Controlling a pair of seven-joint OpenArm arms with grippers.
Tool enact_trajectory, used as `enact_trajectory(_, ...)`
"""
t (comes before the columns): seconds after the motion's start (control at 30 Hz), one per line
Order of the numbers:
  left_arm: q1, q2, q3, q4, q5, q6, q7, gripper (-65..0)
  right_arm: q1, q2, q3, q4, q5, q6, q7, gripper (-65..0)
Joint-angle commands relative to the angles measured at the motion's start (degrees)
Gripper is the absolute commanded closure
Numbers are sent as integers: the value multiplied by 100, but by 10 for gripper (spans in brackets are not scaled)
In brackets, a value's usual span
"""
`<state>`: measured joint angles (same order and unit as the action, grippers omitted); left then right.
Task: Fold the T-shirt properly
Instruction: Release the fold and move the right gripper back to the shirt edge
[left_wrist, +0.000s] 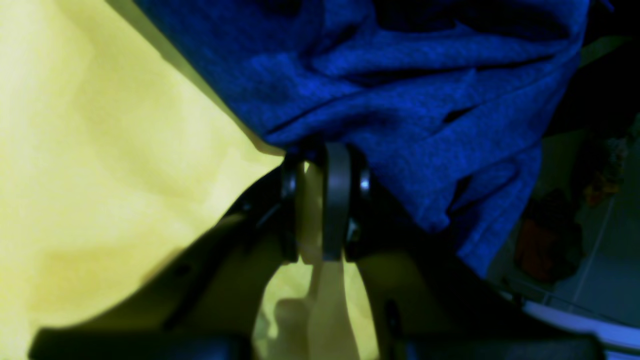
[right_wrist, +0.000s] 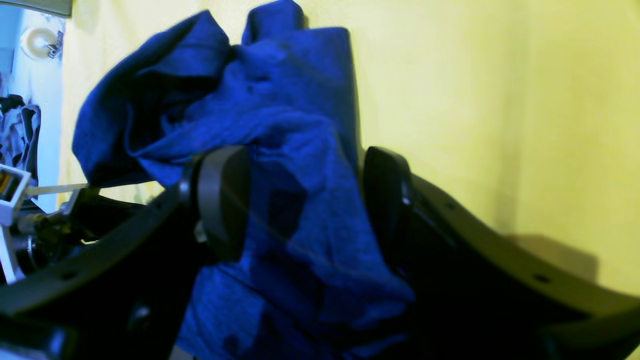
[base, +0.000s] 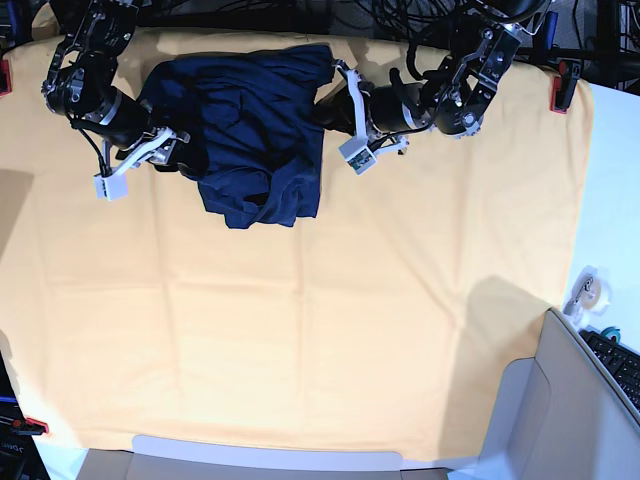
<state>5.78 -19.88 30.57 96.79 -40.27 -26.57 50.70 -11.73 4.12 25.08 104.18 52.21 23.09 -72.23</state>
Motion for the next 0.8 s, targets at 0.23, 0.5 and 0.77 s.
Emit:
enact_trajectory(0.23,-46,-21,-28,57,-21,-20,-46,-57,-1,85,-280,259,120,25,53,0)
enact_trajectory(0.5,-64,-21,-28,48,-21,-20,-46,-57,-344,296,-1000,1340,217,16,45,0)
enact_trajectory(0.77,-73,-47,-37,48,-21,-20,-46,-57,-326,340,-2301,1340,208,16,45,0)
